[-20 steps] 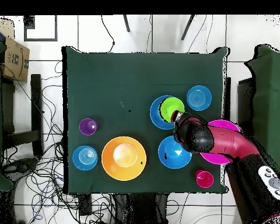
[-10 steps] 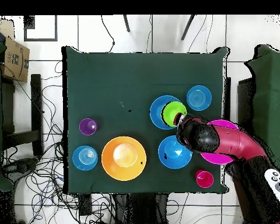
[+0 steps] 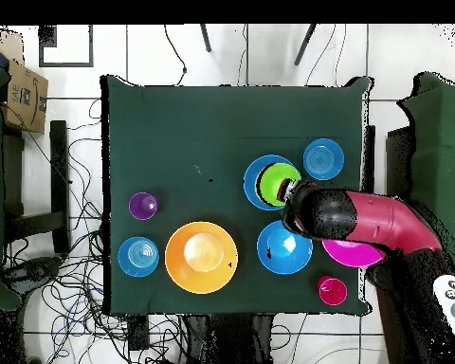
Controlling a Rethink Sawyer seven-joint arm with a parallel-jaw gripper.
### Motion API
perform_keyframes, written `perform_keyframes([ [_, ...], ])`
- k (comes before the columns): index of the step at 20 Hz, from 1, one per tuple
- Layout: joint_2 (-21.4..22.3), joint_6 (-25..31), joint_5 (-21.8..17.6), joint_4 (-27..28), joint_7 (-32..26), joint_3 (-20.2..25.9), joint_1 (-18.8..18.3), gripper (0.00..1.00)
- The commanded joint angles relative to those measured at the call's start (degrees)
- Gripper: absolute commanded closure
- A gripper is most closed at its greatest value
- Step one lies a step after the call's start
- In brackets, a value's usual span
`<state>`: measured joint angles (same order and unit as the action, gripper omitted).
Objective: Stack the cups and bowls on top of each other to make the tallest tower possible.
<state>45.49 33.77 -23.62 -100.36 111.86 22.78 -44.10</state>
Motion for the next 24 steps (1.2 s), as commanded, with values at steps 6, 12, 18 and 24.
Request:
perform_keyframes([
  [6,3.5,12.9,3.9,5.2,-3.3,2.9,5.6,1.0],
  [12,3.6,12.0,3.3,4.7,-4.0,2.5,5.3,1.0],
  [18,3.4,9.6,2.1,3.0,-4.7,2.2,4.2,1.0],
  [24,2.6,6.9,0.7,1.5,-5.6,2.3,2.8,1.0],
])
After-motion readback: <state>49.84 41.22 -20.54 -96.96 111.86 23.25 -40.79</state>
